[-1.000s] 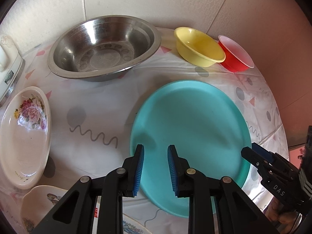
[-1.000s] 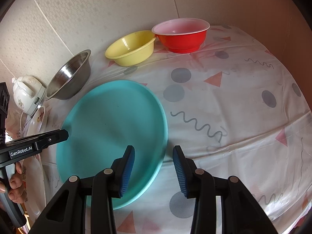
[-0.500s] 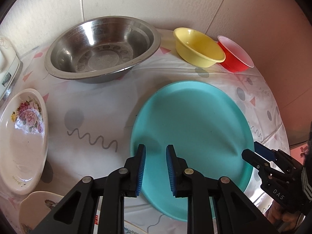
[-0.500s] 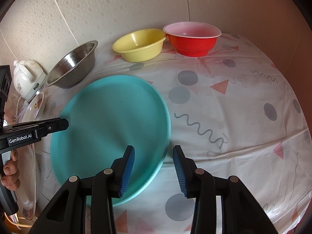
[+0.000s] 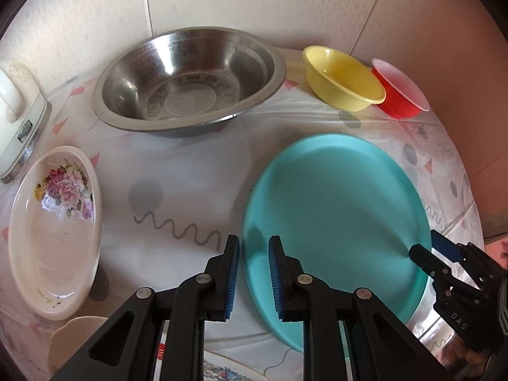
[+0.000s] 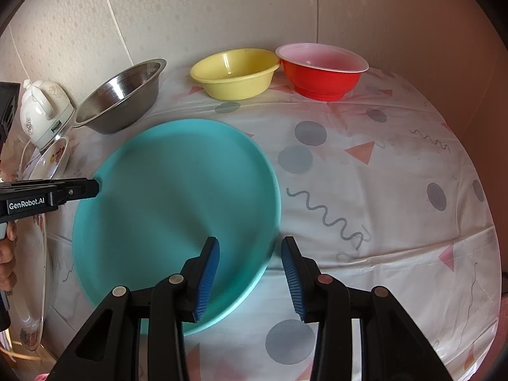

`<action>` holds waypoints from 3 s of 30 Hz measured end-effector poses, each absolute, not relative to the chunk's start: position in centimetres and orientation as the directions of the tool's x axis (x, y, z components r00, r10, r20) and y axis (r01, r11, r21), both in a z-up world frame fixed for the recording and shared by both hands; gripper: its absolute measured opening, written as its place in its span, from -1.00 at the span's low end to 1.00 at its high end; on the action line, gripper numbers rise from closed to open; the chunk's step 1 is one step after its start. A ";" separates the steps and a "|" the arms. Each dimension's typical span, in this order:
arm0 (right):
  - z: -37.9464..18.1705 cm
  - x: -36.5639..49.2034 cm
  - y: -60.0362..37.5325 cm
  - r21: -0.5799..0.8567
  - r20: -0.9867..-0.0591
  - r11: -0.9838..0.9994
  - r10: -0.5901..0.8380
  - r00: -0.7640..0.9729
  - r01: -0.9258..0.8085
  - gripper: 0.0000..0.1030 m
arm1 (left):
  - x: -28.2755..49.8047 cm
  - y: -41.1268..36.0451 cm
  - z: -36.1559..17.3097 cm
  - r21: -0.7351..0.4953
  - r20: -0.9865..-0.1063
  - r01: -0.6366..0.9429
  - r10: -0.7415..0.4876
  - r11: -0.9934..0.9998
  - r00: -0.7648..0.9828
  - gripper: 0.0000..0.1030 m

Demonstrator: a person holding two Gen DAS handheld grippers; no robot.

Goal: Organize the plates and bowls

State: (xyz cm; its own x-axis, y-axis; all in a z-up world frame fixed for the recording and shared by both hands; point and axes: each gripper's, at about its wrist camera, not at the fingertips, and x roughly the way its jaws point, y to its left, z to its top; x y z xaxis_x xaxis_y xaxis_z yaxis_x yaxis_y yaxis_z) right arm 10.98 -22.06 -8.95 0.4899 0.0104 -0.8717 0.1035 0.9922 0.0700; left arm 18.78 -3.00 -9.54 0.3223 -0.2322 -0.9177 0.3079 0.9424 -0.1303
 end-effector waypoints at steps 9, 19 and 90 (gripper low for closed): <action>-8.9 10.9 -22.5 0.065 -0.870 0.990 -0.006 0.493 0.127 -0.45 | 18.0 -3.5 -9.5 -0.111 -0.913 0.330 -0.227 0.938 0.339 -0.60; -8.4 9.8 -25.3 0.159 -0.879 0.967 0.048 0.474 0.197 -0.67 | 16.2 -4.9 -8.9 -0.102 -0.907 0.368 -0.238 0.924 0.347 -0.62; -8.0 5.9 -26.6 0.094 -0.914 0.979 0.013 0.406 0.180 -0.44 | 11.5 -6.2 -8.6 -0.104 -0.902 0.398 -0.255 0.912 0.348 -0.59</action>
State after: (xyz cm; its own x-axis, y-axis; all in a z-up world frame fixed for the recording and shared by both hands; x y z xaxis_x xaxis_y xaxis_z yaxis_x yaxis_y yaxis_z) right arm 5.90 -26.61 -7.98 0.4055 0.0131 -0.9140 0.1801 0.9791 0.0940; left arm 11.54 -6.23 -8.62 0.3482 -0.2548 -0.9021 0.3979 0.9115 -0.1039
